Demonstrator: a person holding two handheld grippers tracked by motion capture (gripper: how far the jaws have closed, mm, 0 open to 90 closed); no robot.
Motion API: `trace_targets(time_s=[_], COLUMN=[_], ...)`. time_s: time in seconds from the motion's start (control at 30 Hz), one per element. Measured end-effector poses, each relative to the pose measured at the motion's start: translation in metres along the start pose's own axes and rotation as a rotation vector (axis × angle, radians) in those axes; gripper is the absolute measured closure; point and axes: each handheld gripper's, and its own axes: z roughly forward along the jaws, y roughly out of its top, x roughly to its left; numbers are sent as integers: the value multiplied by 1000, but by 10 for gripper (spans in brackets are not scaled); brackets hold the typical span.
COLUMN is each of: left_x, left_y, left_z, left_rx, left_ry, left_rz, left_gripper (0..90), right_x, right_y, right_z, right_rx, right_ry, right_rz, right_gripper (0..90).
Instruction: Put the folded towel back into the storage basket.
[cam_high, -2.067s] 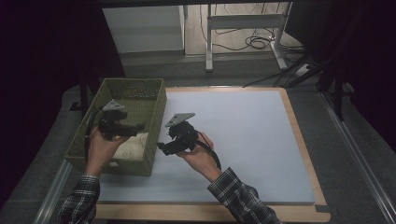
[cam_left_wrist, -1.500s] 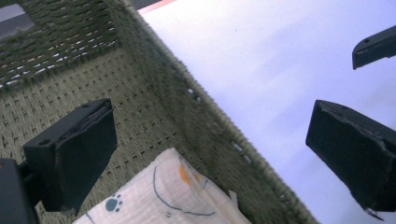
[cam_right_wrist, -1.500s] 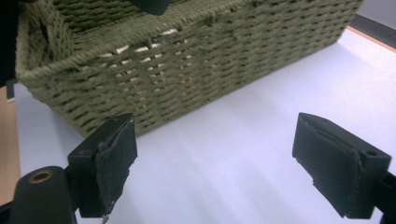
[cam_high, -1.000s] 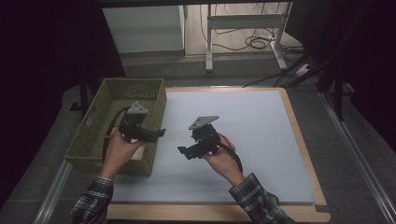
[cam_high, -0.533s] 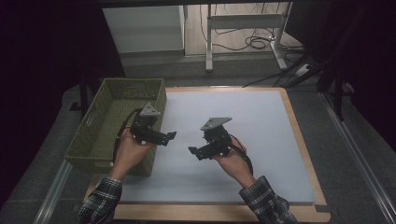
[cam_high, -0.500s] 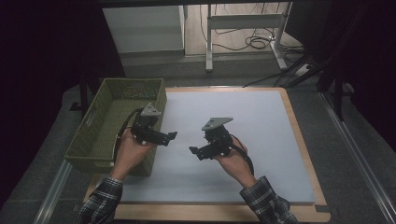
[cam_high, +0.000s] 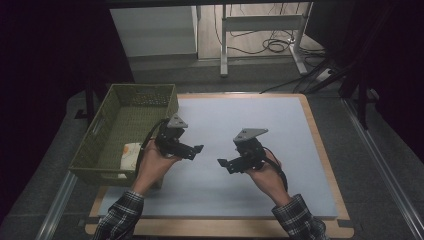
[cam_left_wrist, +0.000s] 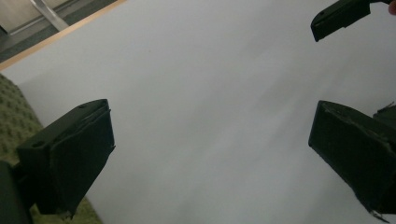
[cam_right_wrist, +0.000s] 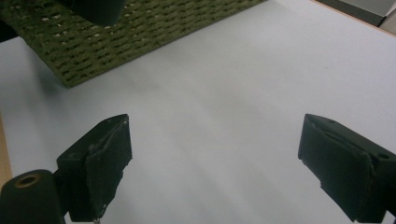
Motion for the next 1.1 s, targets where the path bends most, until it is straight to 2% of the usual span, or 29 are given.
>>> trace_targets(time_s=[0.5,0.93,1.1], left_x=[-31,-52,-56], left_y=[-5,-22,-33], left_z=[26,32,34], left_rx=[-41,-42,-47], left_ry=[-71,-72,-85], left_rz=[-10,19,8], left_gripper=[6,8,8], right_x=[-24,-41,-43], right_y=[-38,-70,-78], right_z=[-35,-65,-72], right_rx=[15,20,20], right_ry=[-63,-108,-120], right_rz=[21,60,65], right_gripper=[79,74,71])
